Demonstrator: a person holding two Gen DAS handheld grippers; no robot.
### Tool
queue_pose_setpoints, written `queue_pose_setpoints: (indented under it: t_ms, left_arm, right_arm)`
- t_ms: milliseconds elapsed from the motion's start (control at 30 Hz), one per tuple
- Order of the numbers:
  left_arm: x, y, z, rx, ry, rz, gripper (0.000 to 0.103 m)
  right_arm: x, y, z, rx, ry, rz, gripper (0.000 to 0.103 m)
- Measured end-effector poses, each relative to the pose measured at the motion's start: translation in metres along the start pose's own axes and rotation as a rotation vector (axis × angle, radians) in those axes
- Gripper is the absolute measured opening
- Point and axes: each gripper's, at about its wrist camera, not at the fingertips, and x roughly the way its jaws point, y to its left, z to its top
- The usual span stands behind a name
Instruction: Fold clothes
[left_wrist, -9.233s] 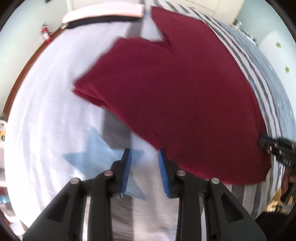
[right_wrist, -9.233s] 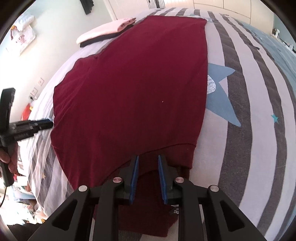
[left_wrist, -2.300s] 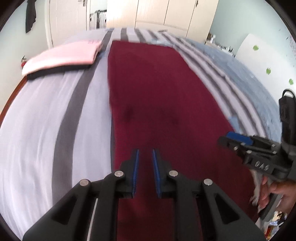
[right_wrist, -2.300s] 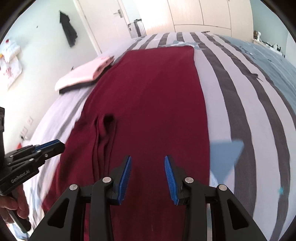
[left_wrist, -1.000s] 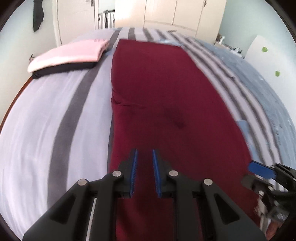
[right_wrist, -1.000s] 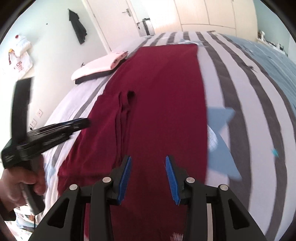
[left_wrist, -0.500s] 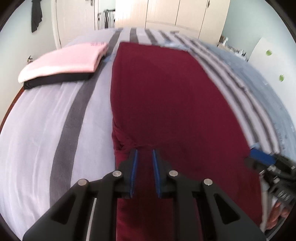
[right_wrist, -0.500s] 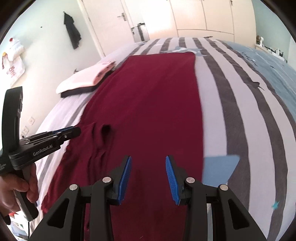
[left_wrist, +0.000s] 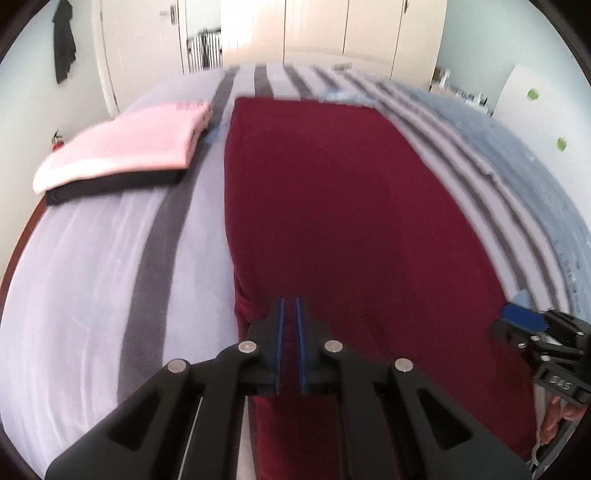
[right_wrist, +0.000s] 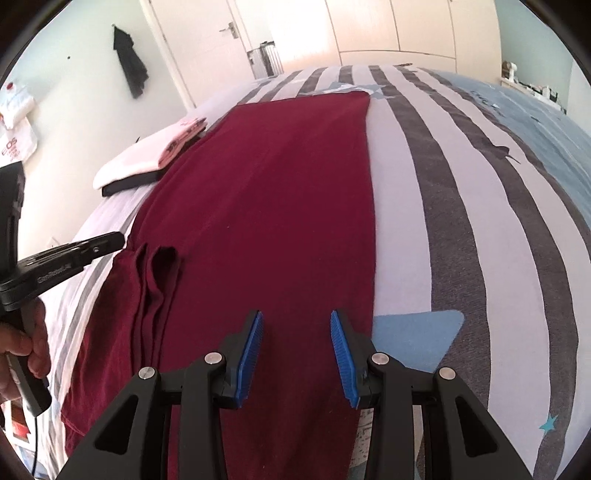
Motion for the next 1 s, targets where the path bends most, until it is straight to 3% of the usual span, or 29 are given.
queue_pose_setpoints:
  t_ms: [67, 167, 300, 400, 500, 633, 767, 1000]
  left_arm:
    - [0.017, 0.002, -0.003, -0.01, 0.045, -0.011, 0.005]
    - [0.019, 0.005, 0.003, -0.033, 0.045, -0.031, 0.005]
    - [-0.01, -0.007, 0.012, -0.028, -0.039, -0.053, 0.005]
    - [-0.021, -0.033, 0.014, 0.036, -0.069, -0.071, 0.005]
    - [-0.004, -0.057, 0.016, 0.115, -0.046, -0.028, 0.005]
    - [0.043, -0.063, 0.03, 0.06, 0.041, -0.044, 0.005]
    - [0.055, -0.052, 0.034, -0.031, 0.034, -0.103, 0.006]
    - [0.005, -0.014, 0.034, -0.125, -0.036, -0.11, 0.007]
  right_arm:
    - [0.006, -0.004, -0.002, 0.011, 0.012, 0.002, 0.035]
    - [0.008, -0.005, -0.003, 0.007, 0.012, 0.002, 0.035]
    - [0.0, -0.002, 0.0, -0.003, 0.01, -0.008, 0.035]
    - [-0.005, 0.002, -0.003, -0.002, -0.001, -0.012, 0.035]
    - [-0.006, 0.009, -0.007, -0.017, 0.003, -0.013, 0.035]
    - [-0.005, 0.011, -0.012, -0.024, 0.009, -0.012, 0.035]
    - [0.001, 0.01, -0.013, -0.015, 0.016, -0.011, 0.035]
    - [-0.013, 0.009, -0.016, -0.013, 0.009, -0.003, 0.035]
